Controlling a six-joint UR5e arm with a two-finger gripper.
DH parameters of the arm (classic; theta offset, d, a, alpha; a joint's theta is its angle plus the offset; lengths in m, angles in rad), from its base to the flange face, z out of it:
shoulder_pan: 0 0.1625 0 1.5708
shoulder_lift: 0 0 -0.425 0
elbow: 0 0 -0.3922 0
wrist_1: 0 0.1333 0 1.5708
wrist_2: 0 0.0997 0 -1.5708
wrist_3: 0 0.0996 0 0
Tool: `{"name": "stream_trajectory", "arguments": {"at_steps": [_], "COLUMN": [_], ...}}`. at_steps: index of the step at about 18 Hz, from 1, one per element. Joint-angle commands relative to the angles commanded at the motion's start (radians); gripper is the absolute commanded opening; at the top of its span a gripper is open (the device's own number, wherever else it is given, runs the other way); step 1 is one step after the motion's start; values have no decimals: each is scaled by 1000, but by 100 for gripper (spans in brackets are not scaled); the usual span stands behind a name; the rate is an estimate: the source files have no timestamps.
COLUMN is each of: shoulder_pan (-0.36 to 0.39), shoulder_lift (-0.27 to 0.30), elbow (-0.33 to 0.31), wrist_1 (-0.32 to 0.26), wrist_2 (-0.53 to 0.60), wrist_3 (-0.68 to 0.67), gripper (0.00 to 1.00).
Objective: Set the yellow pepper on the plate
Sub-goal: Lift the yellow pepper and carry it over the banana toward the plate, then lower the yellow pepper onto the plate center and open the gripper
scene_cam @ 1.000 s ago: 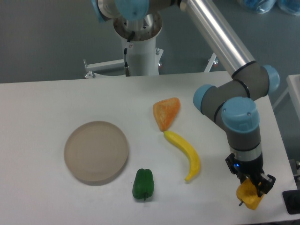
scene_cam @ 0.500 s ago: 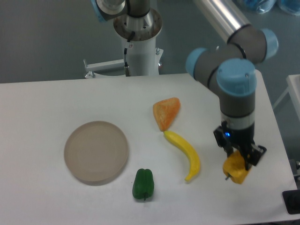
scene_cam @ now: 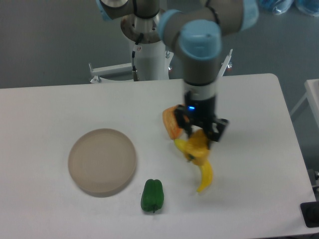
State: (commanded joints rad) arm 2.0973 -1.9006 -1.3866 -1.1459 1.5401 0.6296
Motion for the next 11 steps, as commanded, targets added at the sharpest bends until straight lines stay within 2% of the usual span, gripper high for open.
{"name": "stream_trajectory", "arguments": {"at_steps": [4, 8, 11], "shoulder_pan": [-80, -141, -152], "shoulder_lift": [-28, -69, -80], "elbow": [-23, -52, -124], "wrist_1": [24, 64, 138], "wrist_2": [-53, -83, -80], "wrist_3": [-264, -323, -323], "gripper": [40, 40, 40]}}
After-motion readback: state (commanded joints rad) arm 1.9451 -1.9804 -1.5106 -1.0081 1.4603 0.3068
